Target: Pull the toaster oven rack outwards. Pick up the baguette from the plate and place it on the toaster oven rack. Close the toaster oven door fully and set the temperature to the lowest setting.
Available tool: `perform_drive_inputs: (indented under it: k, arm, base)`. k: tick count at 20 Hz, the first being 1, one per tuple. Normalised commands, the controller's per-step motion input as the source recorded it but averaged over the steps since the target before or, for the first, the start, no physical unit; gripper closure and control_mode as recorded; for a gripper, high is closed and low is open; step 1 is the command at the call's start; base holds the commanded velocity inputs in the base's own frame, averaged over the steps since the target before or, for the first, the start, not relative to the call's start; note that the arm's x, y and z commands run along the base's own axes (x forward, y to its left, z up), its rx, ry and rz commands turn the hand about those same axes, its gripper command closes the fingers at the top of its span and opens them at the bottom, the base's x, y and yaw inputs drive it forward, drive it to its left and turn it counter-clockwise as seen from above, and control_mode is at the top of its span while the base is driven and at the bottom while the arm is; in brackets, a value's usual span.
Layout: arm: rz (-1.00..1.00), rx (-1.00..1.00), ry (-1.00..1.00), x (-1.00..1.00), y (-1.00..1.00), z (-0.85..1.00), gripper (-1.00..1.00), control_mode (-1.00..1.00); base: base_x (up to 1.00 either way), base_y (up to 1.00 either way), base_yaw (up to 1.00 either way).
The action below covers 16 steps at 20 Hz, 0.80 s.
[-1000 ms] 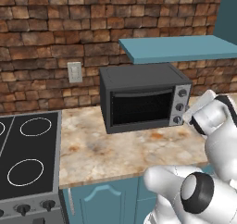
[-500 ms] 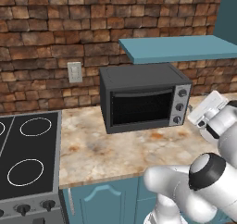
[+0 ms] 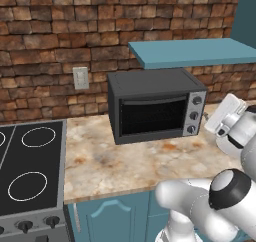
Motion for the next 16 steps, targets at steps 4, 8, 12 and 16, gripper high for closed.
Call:
perform_drive_inputs:
  k: [4, 8, 12, 16]
  arm:
    - [0.00, -0.14, 0.00, 0.22, 0.29, 0.00, -1.00, -1.00]
    - [-0.03, -0.04, 0.00, 0.28, 0.00, 0.00, -1.00, -1.00]
    - [-0.04, -0.02, 0.00, 0.14, -0.04, 0.00, -1.00, -1.00]
    - [-0.02, -0.01, 0.00, 0.01, -0.11, 0.00, -1.00, -1.00]
  base:
    - [0.00, 0.00, 0.00]
    - [0.00, 0.00, 0.00]
    - [0.00, 0.00, 0.00]
    - [0.00, 0.00, 0.00]
